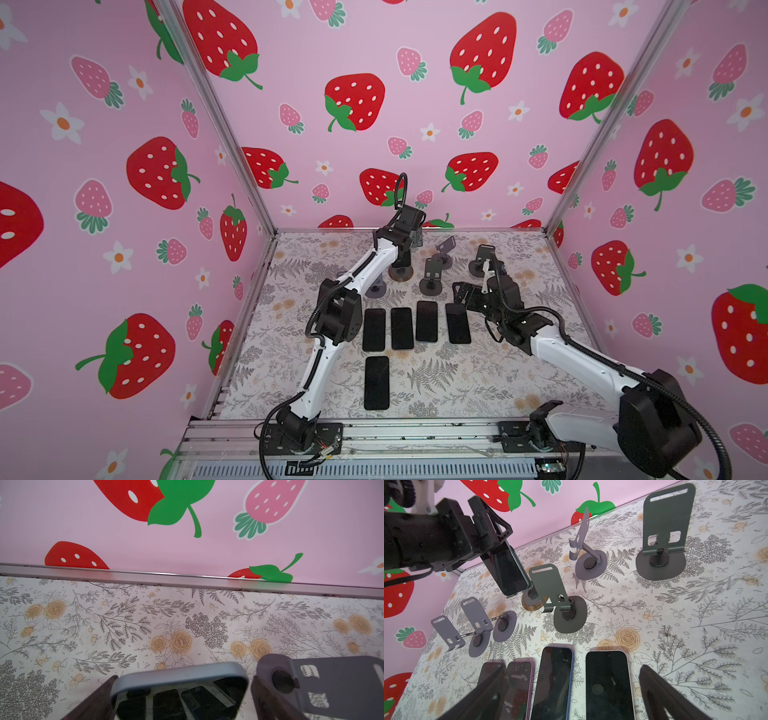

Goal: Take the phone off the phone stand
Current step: 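Grip the black phone's top edge with the left gripper and lift it off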

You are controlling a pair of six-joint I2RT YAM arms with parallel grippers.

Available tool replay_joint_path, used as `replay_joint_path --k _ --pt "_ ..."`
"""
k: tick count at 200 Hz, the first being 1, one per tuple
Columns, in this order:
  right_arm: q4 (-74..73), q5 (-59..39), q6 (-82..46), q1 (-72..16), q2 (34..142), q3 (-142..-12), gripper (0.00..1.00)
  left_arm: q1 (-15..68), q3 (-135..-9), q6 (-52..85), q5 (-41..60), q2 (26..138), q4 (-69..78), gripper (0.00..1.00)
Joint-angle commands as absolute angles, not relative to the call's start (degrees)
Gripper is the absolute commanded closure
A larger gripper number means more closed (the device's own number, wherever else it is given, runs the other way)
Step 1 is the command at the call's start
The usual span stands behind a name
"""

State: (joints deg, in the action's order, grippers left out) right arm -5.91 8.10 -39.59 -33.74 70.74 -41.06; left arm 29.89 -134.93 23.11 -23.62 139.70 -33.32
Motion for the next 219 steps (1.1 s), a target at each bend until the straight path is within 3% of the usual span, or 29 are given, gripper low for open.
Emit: replay_joint_path --k 1,20,92,219 --pt "-5.9 9.8 -39.9 -33.5 69.3 -41.1 0.0 30.0 -137.2 21.6 -25.8 140.4 -32.1 0.0" --pt "-5.5 9.6 -39.7 -33.5 69.3 -41.2 0.0 29.9 -137.0 21.4 -25.9 140.5 -31.5 0.01" --pt "-5.6 9.8 -39.8 -33.4 69.2 -40.6 0.0 30.1 -133.5 18.9 -26.8 139.2 -27.6 0.19" --pt "-4.9 10.7 -39.0 -32.9 66.6 -39.7 0.0 30.0 -130.0 17.7 -25.6 133.7 -25.1 0.28"
